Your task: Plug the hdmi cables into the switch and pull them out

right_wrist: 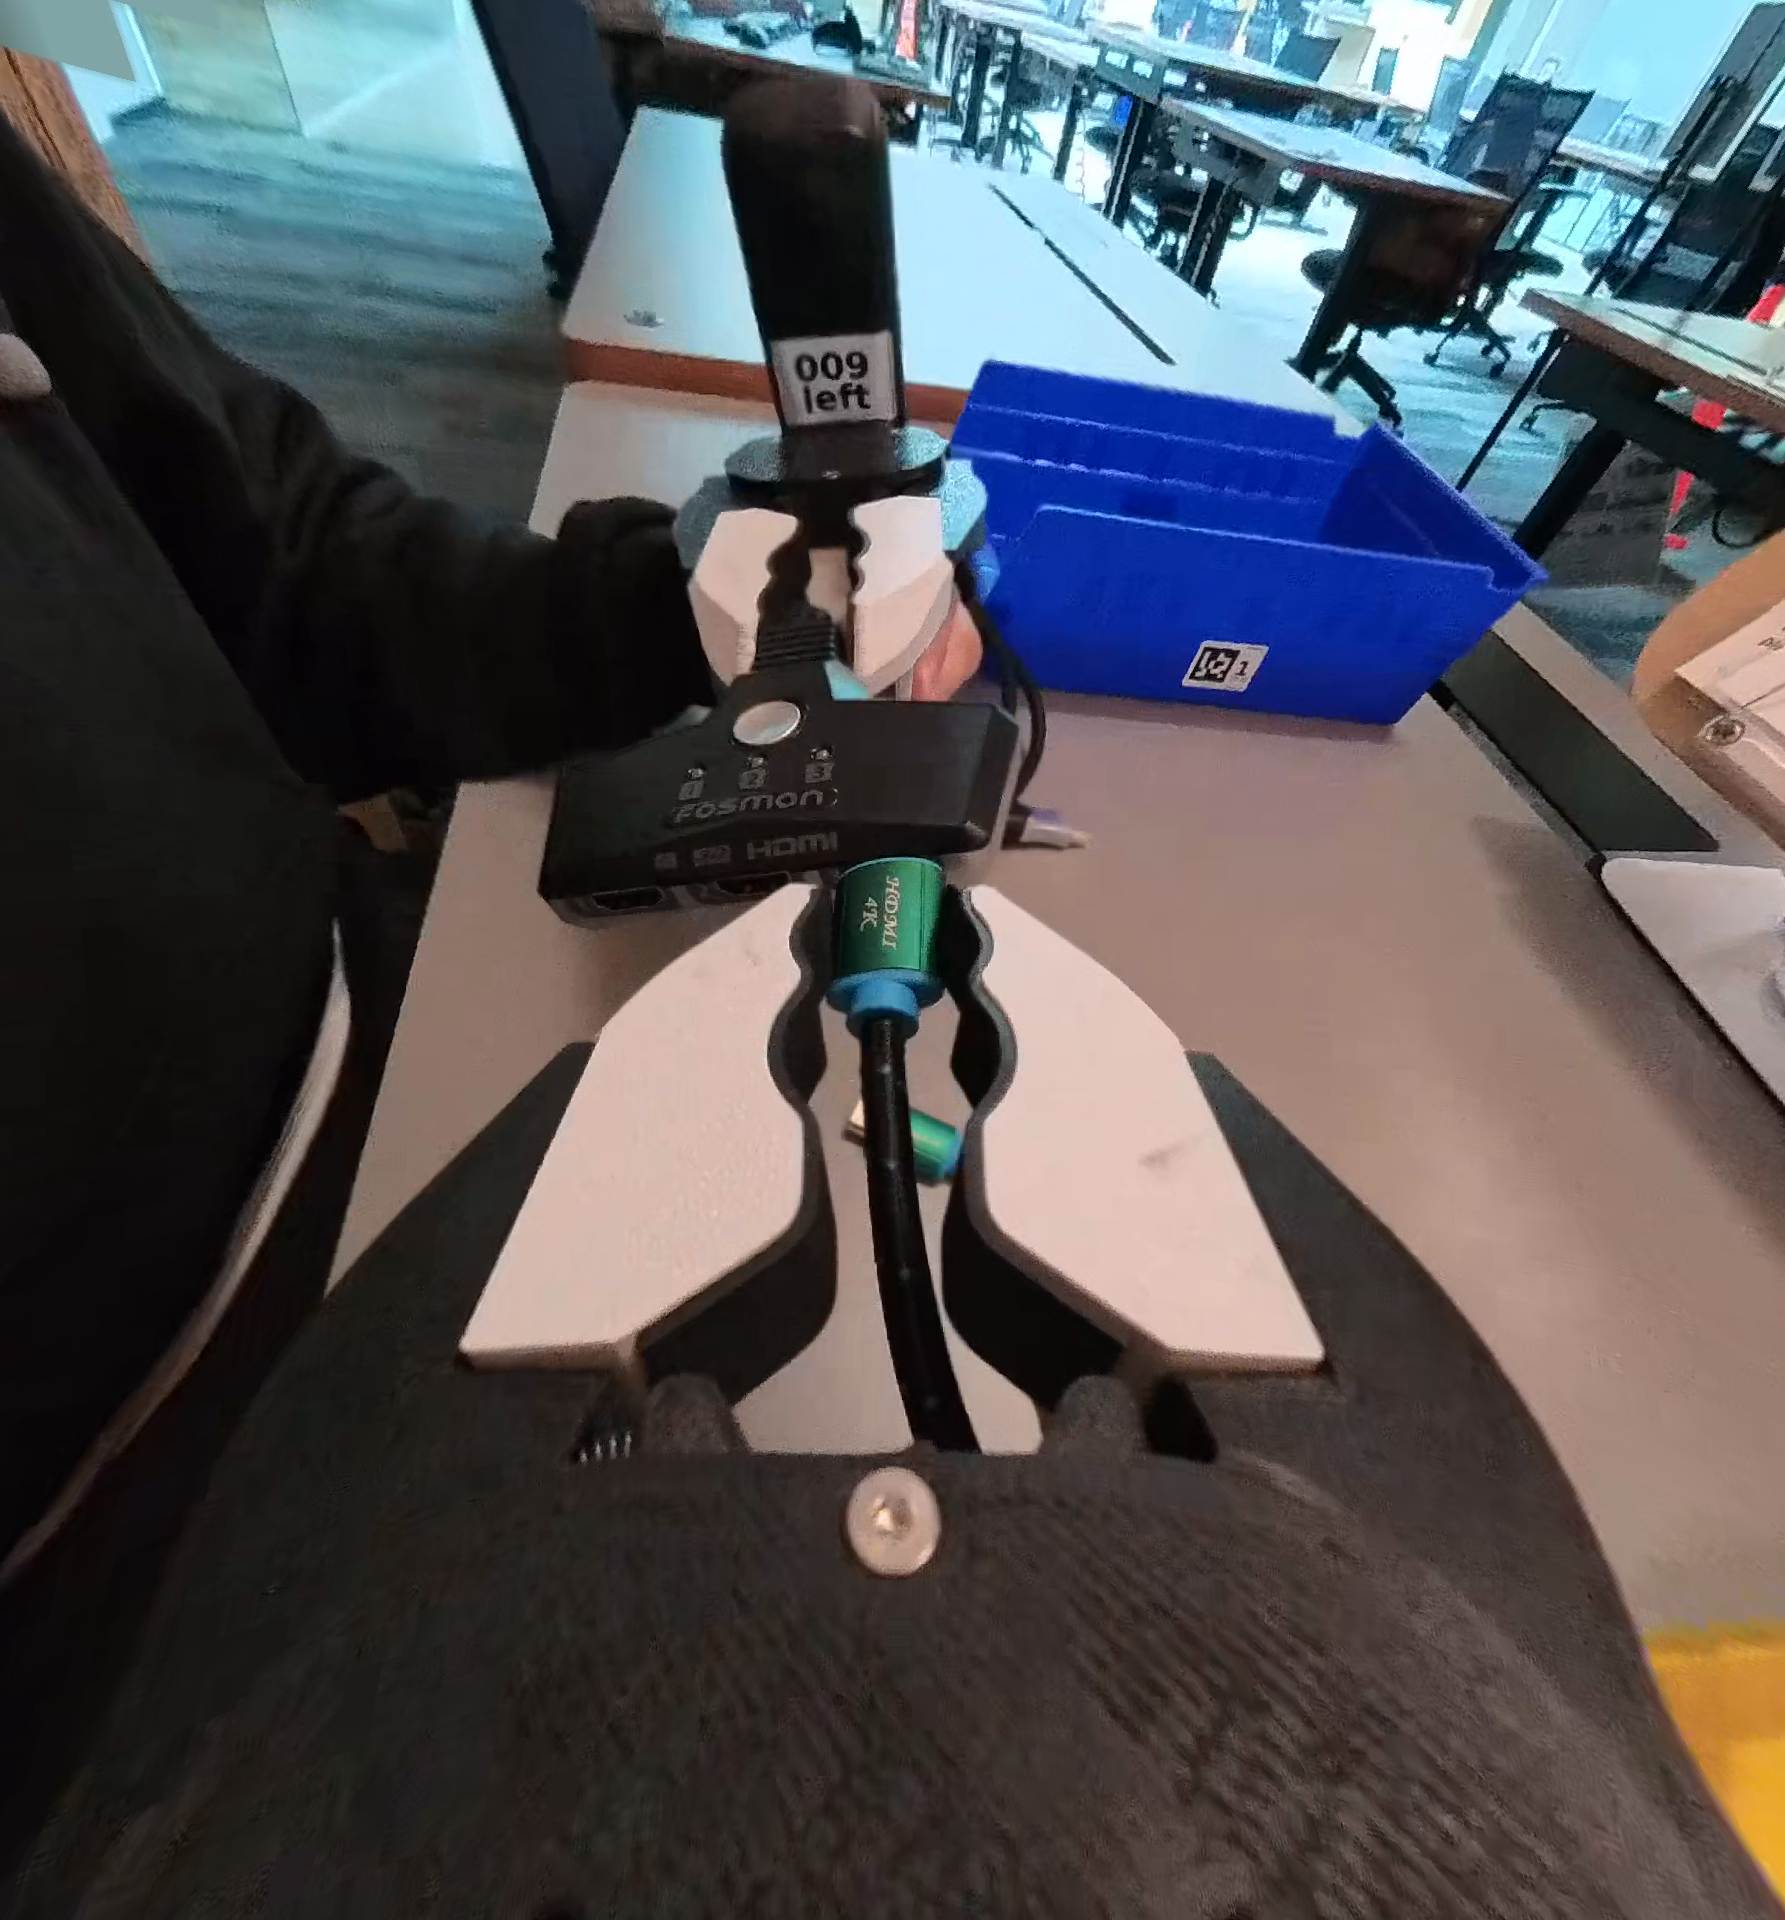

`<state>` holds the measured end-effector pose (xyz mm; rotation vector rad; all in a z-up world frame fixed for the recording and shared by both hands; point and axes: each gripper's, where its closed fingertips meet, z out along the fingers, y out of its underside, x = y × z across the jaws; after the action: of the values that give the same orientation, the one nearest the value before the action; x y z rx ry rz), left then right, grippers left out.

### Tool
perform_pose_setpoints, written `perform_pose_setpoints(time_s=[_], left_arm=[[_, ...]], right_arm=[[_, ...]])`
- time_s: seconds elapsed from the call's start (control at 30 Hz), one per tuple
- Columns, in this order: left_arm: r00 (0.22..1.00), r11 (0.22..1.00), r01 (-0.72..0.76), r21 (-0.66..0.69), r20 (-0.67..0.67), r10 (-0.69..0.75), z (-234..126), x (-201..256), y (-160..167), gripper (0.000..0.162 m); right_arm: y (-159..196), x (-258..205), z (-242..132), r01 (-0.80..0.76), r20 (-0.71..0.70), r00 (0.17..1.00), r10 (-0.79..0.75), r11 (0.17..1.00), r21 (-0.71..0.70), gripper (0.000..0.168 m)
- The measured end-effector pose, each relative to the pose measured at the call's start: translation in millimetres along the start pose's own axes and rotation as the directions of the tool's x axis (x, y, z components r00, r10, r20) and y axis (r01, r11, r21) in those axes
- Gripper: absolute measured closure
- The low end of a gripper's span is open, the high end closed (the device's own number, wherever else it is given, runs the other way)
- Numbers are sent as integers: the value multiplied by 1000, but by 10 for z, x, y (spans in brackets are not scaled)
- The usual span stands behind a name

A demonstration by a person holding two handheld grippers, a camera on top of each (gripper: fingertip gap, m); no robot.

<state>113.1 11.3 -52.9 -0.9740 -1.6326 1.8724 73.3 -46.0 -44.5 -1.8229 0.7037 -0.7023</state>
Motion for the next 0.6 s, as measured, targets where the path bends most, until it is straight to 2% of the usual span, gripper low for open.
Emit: perform_pose_setpoints(time_s=[0.17,0.27,0.3,0.33,0.37,0.4,0.43,0.47,0.6], left_arm=[[1000,999,-16,-39,-23,16,100,52,20,140],[1000,1000,3,-19,8,-3,45,-10,-2,140],[999,1000,3,-5,37,-3,-29,-54,-23,140],[996,999,11,49,85,-15,-203,-127,-93,140],[988,991,31,132,144,-50,-430,-225,-208,140],[980,979,37,199,185,-74,-600,-296,-315,140],[976,971,24,239,205,-74,-660,-327,-386,140],[977,964,17,267,203,-73,-631,-333,-416,140],[989,952,80,297,96,-113,-369,-252,-331,140]], right_arm=[[37,-69,-93,13,1,1000,-13,998,-68,146],[-16,29,-44,-30,-47,998,28,998,-46,146],[27,240,-154,-52,-183,982,40,997,-59,147],[115,520,-456,-94,-359,931,62,993,-73,146],[80,619,-773,-134,-402,906,133,991,26,147],[-46,579,-997,-136,-358,915,183,979,151,148],[-127,574,-1165,-108,-380,907,182,972,209,148],[-183,616,-1290,-49,-457,877,145,976,214,147],[-554,526,-1557,149,-546,837,36,945,292,147]])
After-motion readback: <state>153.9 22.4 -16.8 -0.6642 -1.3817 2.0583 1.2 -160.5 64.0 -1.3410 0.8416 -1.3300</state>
